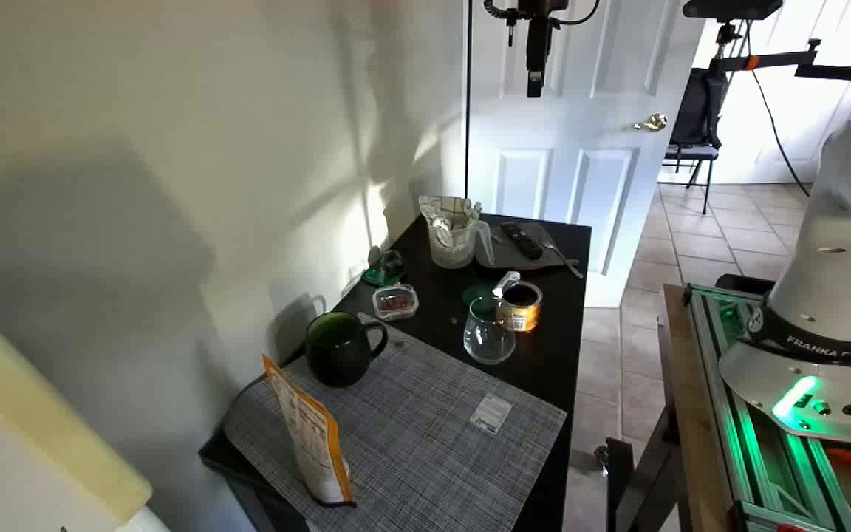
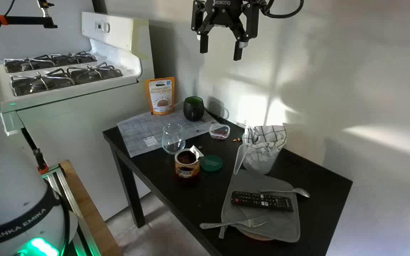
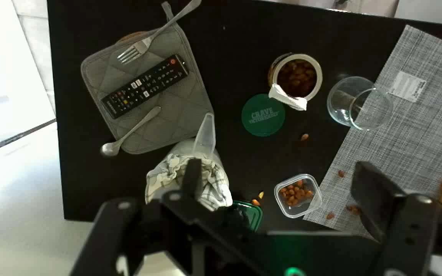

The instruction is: Put the silver fork and spoon in the jug.

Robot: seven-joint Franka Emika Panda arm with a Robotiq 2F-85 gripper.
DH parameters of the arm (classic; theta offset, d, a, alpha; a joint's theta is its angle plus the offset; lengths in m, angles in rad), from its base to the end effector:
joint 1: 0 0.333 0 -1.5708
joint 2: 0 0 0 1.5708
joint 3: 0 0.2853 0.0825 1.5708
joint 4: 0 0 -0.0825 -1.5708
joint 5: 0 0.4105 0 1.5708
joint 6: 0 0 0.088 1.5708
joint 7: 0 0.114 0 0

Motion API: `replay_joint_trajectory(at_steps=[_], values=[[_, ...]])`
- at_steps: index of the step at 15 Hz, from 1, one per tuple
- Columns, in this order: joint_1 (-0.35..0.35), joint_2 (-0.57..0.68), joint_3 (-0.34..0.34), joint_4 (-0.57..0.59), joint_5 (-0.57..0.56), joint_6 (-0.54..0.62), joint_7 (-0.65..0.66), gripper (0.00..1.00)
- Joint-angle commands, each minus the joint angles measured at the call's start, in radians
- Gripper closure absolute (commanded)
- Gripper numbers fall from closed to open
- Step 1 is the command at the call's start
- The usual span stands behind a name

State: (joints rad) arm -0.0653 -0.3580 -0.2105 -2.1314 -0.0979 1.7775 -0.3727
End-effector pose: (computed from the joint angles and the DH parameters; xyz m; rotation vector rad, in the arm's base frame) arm 0.4634 -0.1476 0.5095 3.1143 0.2031 -0.0146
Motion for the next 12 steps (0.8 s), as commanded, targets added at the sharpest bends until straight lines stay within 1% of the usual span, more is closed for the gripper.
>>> replay_joint_trajectory(at_steps=[1, 6, 7, 9, 12], values=[[-0.009, 0.001, 0.008, 0.002, 0.003, -0.002, -0.003, 0.0], [-0.009, 0.001, 0.008, 0.002, 0.003, -0.002, -0.003, 0.0], [-0.011, 0.008, -0.002, -0.001, 0.024, -0.005, 0.001, 0.0], [-0.025, 0.025, -0.037, -0.023, 0.078, 0.035, -0.013, 0.0], [-0.067, 0.069, -0.103, -0.075, 0.159, 0.094, -0.022, 0.0]])
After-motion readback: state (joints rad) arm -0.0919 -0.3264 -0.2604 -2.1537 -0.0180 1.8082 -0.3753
